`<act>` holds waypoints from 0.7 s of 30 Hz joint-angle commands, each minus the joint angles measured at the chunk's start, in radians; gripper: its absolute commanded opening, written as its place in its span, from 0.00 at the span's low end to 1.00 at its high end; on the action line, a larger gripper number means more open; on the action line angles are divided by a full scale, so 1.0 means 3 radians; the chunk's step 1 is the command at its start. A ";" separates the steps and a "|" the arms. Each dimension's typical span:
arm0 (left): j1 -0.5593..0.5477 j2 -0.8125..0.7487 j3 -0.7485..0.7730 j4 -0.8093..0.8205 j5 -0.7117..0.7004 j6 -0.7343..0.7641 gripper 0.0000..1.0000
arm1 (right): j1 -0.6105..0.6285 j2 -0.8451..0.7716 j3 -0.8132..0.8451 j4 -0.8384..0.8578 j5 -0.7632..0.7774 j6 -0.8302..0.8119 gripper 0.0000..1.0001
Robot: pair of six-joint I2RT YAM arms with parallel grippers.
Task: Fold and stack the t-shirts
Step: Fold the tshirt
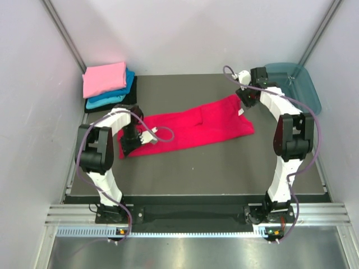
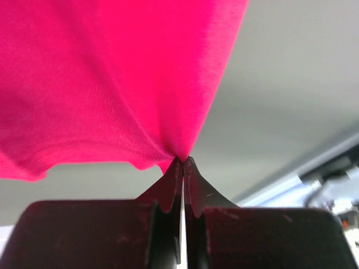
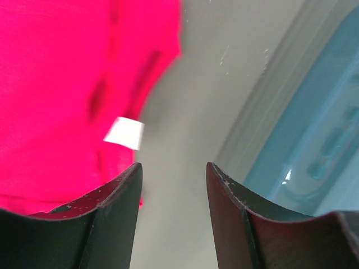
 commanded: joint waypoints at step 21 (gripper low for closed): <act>-0.0092 -0.0160 -0.0050 -0.0702 -0.0046 -0.0036 0.00 | -0.0032 0.0736 0.0636 -0.0496 -0.0789 0.0214 0.49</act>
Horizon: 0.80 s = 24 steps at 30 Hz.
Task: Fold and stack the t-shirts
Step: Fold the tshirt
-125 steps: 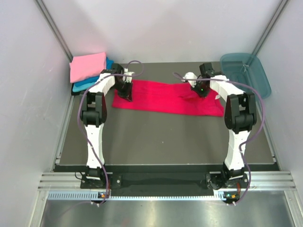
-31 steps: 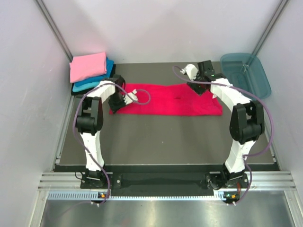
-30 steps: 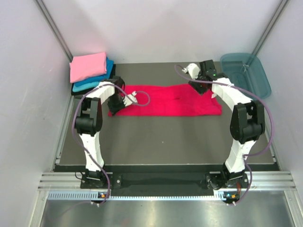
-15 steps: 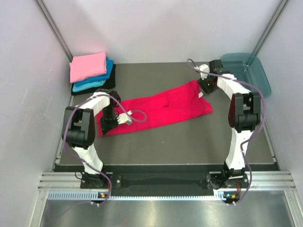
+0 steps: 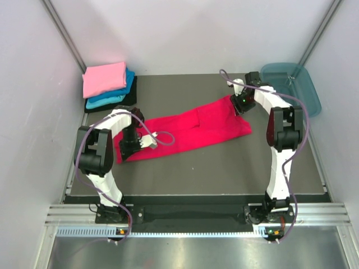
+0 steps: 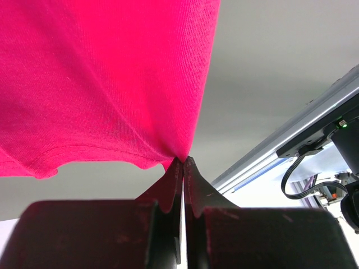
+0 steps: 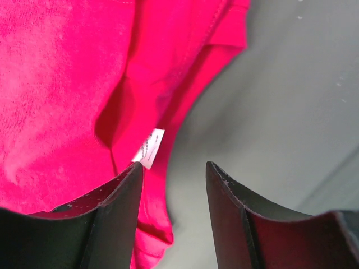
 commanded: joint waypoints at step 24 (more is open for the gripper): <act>-0.0269 0.0235 0.0536 -0.0782 0.0422 0.0042 0.00 | 0.0163 0.0890 0.1402 -0.0078 -0.0020 0.0028 0.00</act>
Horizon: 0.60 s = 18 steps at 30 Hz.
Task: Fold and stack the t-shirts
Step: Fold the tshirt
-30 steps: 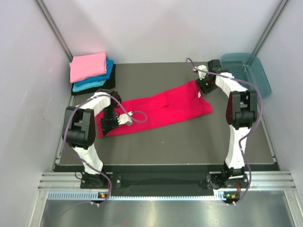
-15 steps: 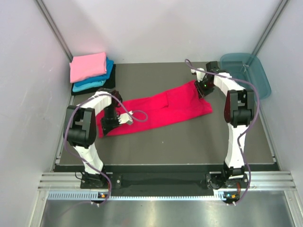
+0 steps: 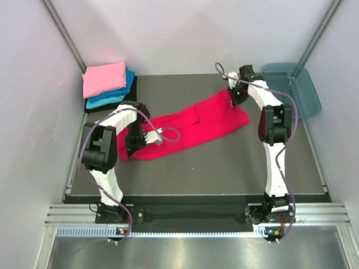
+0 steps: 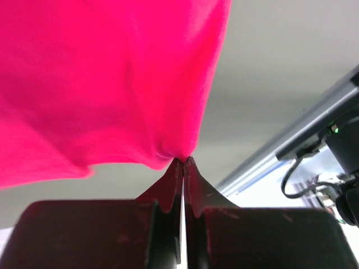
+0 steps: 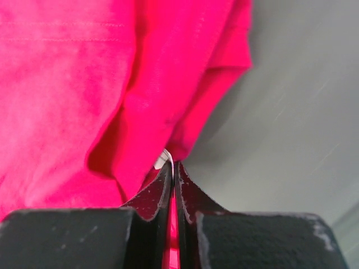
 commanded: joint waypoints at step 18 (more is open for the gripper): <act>-0.1539 0.0583 0.0725 -0.0653 0.1009 -0.0046 0.00 | 0.0487 0.0882 0.1183 0.2137 0.0629 -0.0057 0.00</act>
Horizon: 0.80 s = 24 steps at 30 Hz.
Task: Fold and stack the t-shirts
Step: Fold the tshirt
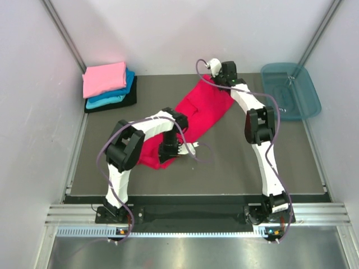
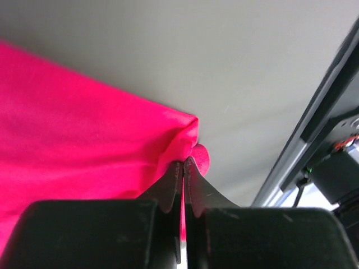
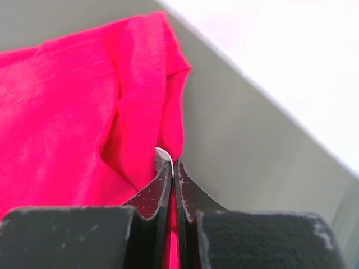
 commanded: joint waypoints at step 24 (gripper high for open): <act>-0.0870 0.0403 0.0797 -0.0632 0.1291 -0.0131 0.02 | 0.0335 0.0536 0.0459 0.1914 0.0081 -0.0102 0.00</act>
